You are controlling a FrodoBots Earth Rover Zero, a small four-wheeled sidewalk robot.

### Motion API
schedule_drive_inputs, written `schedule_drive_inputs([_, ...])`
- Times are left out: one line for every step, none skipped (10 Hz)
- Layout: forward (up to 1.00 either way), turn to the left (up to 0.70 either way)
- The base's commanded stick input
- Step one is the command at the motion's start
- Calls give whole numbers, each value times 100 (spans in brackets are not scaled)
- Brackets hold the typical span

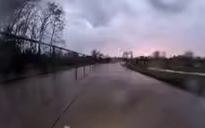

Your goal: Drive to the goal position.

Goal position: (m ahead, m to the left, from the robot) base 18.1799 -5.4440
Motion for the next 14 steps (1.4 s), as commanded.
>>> schedule_drive_inputs([70, -7])
schedule_drive_inputs([70, -10])
schedule_drive_inputs([70, -13])
schedule_drive_inputs([70, -15])
schedule_drive_inputs([70, -10])
schedule_drive_inputs([70, -5])
schedule_drive_inputs([70, 0])
schedule_drive_inputs([70, 0])
schedule_drive_inputs([70, 0])
schedule_drive_inputs([70, 0])
schedule_drive_inputs([70, 0])
schedule_drive_inputs([70, 0])
schedule_drive_inputs([70, 0])
schedule_drive_inputs([70, 0])
